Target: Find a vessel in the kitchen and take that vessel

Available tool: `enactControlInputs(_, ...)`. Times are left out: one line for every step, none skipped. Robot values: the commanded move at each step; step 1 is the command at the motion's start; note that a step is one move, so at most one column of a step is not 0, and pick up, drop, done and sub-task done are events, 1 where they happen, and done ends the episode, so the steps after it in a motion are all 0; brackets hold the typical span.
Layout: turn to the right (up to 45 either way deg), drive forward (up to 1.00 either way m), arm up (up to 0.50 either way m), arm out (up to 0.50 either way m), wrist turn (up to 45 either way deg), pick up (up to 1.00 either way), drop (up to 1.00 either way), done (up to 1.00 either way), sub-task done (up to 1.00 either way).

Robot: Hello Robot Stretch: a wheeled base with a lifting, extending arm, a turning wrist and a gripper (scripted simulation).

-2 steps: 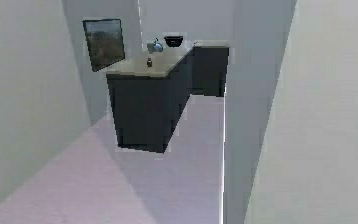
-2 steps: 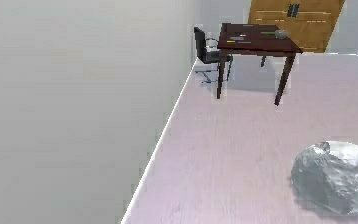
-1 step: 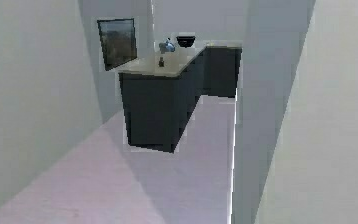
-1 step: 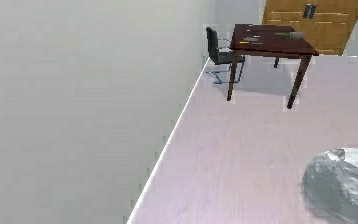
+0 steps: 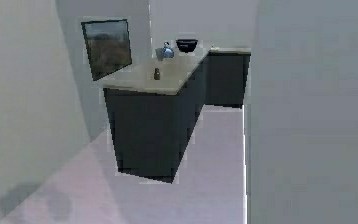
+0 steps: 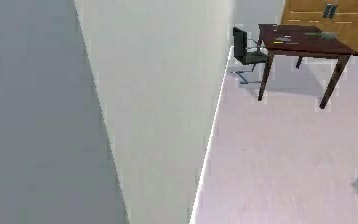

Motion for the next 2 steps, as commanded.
enactControlInputs(12.0,0.0,0.0,0.0,0.0,0.0,0.0,0.0,0.0)
enactControlInputs(0.0,1.0,0.0,0.0,0.0,0.0,0.0,0.0,0.0)
